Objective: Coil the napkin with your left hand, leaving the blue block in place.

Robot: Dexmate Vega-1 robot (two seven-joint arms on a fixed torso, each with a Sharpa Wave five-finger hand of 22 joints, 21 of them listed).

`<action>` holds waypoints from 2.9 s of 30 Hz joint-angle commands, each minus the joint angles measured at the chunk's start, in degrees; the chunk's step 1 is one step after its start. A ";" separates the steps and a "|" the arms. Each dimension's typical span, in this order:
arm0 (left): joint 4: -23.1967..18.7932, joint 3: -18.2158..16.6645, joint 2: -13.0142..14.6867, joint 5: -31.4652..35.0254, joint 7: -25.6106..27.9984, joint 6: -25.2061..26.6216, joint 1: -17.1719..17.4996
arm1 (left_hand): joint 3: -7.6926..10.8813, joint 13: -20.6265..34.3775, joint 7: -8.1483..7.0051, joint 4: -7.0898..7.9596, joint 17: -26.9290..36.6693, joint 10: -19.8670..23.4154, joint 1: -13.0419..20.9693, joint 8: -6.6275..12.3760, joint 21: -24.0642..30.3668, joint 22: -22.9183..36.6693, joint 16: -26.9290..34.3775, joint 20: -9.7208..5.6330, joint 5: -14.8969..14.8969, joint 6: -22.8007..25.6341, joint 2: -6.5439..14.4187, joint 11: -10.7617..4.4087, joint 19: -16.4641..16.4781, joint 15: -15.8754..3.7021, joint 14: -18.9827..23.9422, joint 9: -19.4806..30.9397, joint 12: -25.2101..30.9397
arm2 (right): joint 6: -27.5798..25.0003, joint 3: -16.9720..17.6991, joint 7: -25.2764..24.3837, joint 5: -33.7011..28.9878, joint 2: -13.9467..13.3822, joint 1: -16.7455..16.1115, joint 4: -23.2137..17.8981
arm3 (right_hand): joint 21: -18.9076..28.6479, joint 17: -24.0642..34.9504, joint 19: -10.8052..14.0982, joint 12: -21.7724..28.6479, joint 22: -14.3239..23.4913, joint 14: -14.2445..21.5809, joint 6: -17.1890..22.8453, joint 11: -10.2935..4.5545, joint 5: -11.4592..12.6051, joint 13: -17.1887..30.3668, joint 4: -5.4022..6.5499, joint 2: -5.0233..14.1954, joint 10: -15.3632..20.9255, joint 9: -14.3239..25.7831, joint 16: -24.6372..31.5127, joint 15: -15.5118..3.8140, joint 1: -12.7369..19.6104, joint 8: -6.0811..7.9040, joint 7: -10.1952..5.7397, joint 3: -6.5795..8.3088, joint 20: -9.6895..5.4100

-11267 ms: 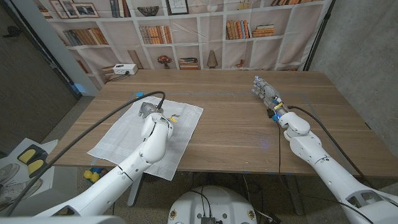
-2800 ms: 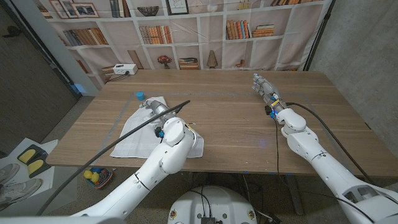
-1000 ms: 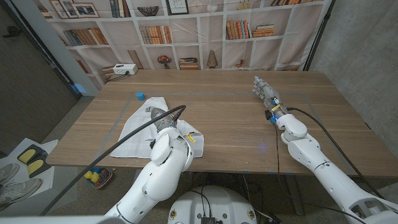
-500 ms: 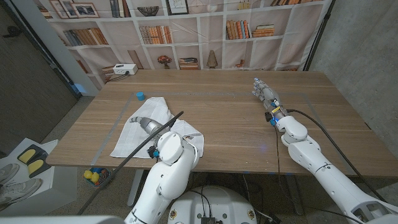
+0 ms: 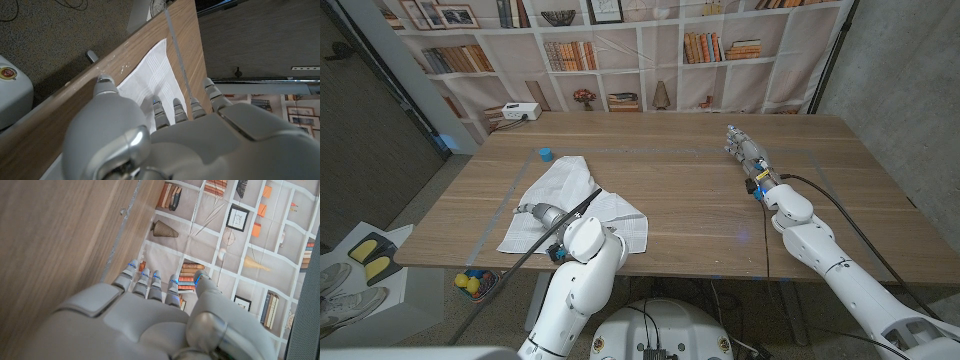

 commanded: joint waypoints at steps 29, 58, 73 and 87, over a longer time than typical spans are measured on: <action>11.52 8.39 24.24 -13.63 17.97 24.47 -5.39 | 15.24 -2.34 3.93 -3.24 0.26 28.67 10.88 11.03 7.59 1.03 2.25 -9.50 -9.17 38.69 12.58 -8.54 12.97 -15.65 23.61 -2.05 7.26 | -1.48 -0.86 -0.94 -1.81 1.53 3.89 4.03 | 0.07 0.04 0.36 0.01 0.17 0.30 0.99 -0.04 -0.03 0.26 0.19 -0.50 0.05 0.12 0.30 -0.08 -0.21 -0.11 0.06 -0.02 -0.03; -0.22 5.19 30.25 -22.09 41.49 21.01 -5.45 | 18.06 -0.32 -0.49 1.54 1.13 29.52 7.04 14.92 9.04 1.26 2.26 -5.75 -5.08 39.22 8.66 -9.15 9.63 -14.57 21.68 0.99 5.27 | 1.03 -0.46 -0.17 -1.52 2.97 5.66 7.46 | 0.07 0.05 0.38 -0.01 0.17 0.34 0.98 -0.12 0.00 0.26 0.25 -0.27 0.03 0.12 0.31 -0.16 -0.10 -0.17 0.06 0.16 -0.27; 3.49 10.82 30.90 -34.77 44.54 11.50 -19.04 | 16.81 -0.05 -0.60 0.70 0.86 30.23 7.70 14.05 9.15 0.84 2.06 -5.29 -3.26 40.16 6.53 -9.25 9.82 -14.24 21.91 -0.58 5.13 | 2.77 0.94 0.38 -0.18 2.80 4.17 8.40 | 0.09 0.03 0.44 0.03 0.17 0.45 1.06 -0.19 0.00 0.26 0.21 -0.32 0.16 0.12 0.32 -0.11 -0.01 -0.17 0.01 0.23 -0.15; 11.68 16.01 27.38 -44.36 44.17 6.95 -31.84 | 16.47 0.00 -0.61 0.55 0.82 30.36 8.00 13.62 9.19 0.69 2.11 -5.17 -2.53 40.80 6.31 -9.26 9.97 -14.24 22.30 -1.27 5.04 | 4.08 2.05 1.20 0.85 2.49 3.32 9.25 | 0.10 0.02 0.46 0.02 0.17 0.56 1.08 -0.21 -0.01 0.26 0.20 -0.39 0.17 0.12 0.34 -0.02 0.01 -0.18 0.02 0.24 -0.04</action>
